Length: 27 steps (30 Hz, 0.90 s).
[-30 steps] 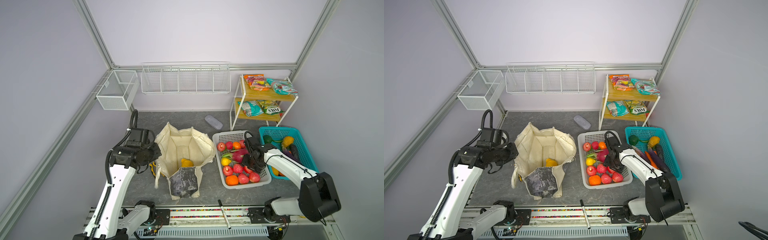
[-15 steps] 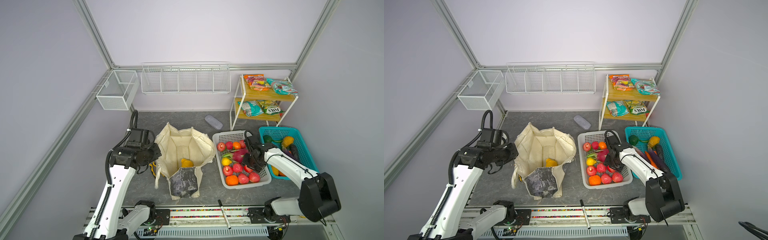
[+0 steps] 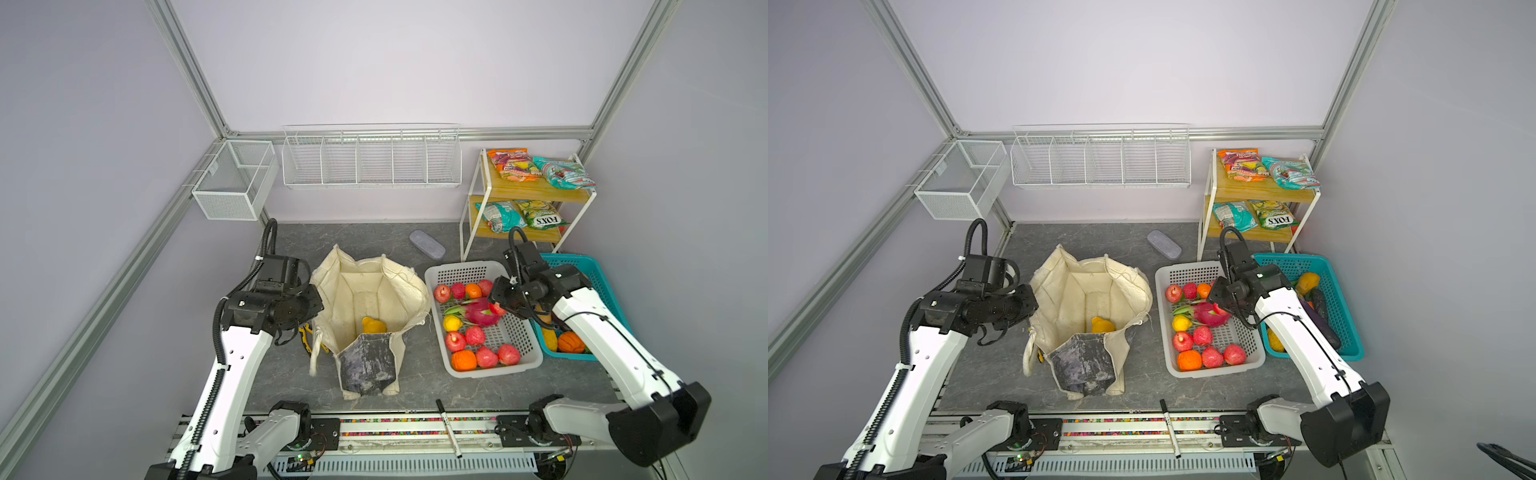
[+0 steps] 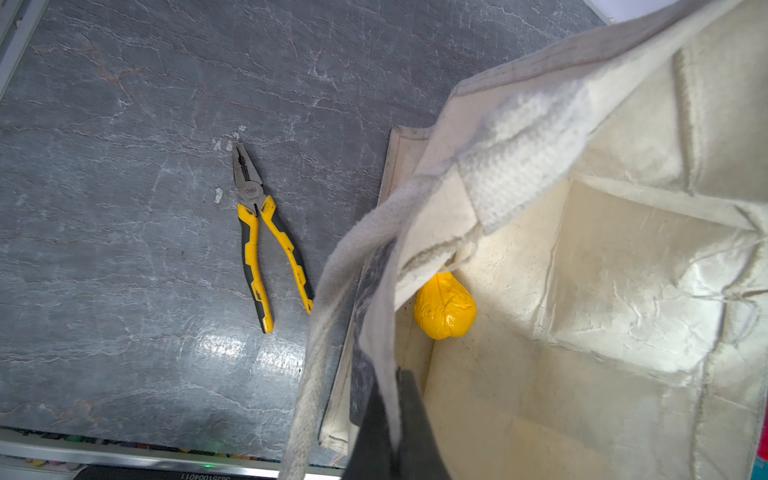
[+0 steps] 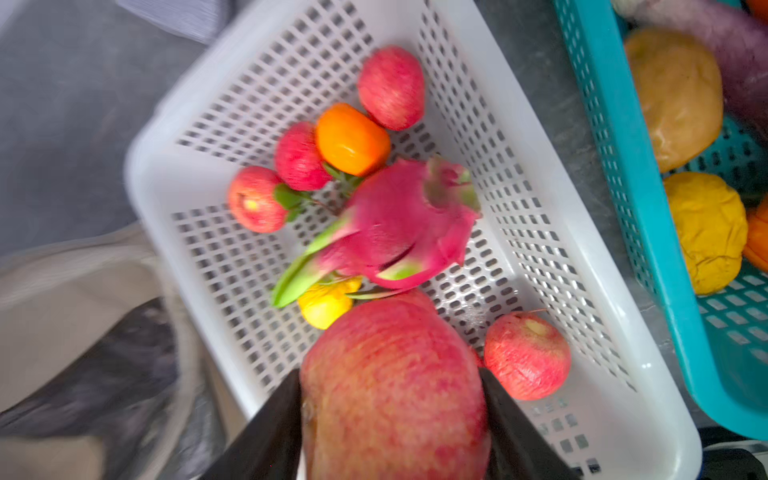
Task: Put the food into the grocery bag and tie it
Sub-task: 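Lift the red apple with the right gripper and carry it over the bag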
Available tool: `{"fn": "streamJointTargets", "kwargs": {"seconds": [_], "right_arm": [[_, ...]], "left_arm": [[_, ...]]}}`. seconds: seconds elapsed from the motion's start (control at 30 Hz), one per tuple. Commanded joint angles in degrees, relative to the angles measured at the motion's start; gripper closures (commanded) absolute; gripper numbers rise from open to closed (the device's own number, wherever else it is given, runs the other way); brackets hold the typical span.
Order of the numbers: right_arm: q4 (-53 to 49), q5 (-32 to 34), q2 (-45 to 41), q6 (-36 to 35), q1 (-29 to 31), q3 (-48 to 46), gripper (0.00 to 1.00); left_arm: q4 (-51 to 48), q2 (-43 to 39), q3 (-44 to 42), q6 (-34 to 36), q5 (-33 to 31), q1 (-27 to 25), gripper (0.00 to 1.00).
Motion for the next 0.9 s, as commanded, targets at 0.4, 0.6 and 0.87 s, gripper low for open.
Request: {"fn": "streamJointTargets", "kwargs": {"seconds": [0.4, 0.6, 0.87], "right_arm": [[2.1, -5.4, 20.4, -19.2, 27.1, 37.6, 0.42], [-2.7, -7.5, 35.5, -26.9, 33.4, 50.0, 0.42], [-6.5, -9.1, 46.4, -31.3, 36.6, 58.0, 0.42]], "left_arm": [[1.9, 1.6, 0.1, -0.1, 1.6, -0.2, 1.00], [1.1, 1.3, 0.5, 0.5, 1.6, -0.2, 1.00], [0.2, 0.3, 1.1, 0.6, 1.1, -0.2, 1.00]]}}
